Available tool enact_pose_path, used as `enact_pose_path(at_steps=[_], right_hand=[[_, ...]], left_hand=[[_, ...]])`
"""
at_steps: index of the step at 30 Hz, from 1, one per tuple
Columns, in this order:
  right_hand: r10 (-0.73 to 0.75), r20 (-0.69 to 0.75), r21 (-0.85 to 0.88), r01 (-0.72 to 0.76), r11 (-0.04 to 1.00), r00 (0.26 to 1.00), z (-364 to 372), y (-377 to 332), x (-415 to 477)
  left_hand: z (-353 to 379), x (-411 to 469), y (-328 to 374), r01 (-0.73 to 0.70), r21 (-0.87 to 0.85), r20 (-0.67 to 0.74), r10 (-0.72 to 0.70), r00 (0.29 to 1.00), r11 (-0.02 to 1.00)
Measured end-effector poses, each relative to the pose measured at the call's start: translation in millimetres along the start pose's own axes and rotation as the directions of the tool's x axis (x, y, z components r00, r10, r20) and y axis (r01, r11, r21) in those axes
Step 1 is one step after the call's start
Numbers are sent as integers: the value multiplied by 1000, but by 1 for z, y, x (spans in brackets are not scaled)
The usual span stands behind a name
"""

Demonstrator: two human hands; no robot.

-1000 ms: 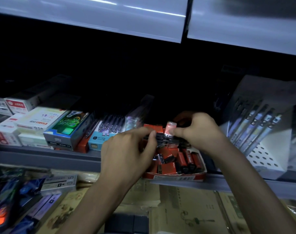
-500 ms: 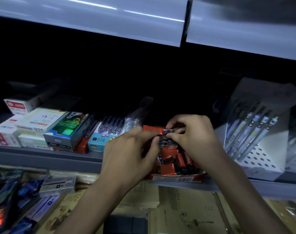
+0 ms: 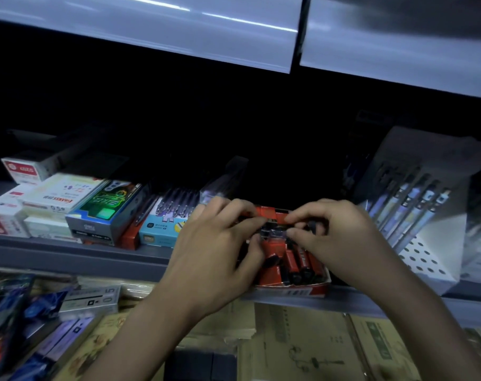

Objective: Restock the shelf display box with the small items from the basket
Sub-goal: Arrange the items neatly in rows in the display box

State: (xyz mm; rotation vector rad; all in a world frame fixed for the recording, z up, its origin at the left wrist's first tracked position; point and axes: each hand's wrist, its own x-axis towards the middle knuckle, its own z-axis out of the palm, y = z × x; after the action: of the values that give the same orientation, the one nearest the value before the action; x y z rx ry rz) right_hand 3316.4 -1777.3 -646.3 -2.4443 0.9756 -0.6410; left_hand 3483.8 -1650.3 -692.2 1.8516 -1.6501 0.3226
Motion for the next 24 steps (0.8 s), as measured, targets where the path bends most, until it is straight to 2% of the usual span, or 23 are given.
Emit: enact_pose_path(at_steps=[5, 10, 12, 19, 24], right_hand=[[-24, 55, -42, 27, 999, 998, 10, 1, 4], [137, -42, 275, -120, 954, 990, 0, 6, 9], [159, -43, 345, -135, 929, 986, -1, 6, 10], [233, -96, 405, -176, 897, 968, 9, 10, 22], [224, -159, 348, -158, 924, 961, 11, 18, 28]], left_hand=[[-1, 1, 3, -18, -18, 40, 19, 999, 1000], [-2, 1, 4, -18, -7, 60, 18, 998, 1000], [-1, 0, 4, -28, 7, 73, 27, 997, 1000], [-1, -1, 4, -35, 29, 113, 31, 993, 999], [-1, -2, 5, -15, 26, 109, 12, 994, 1000]])
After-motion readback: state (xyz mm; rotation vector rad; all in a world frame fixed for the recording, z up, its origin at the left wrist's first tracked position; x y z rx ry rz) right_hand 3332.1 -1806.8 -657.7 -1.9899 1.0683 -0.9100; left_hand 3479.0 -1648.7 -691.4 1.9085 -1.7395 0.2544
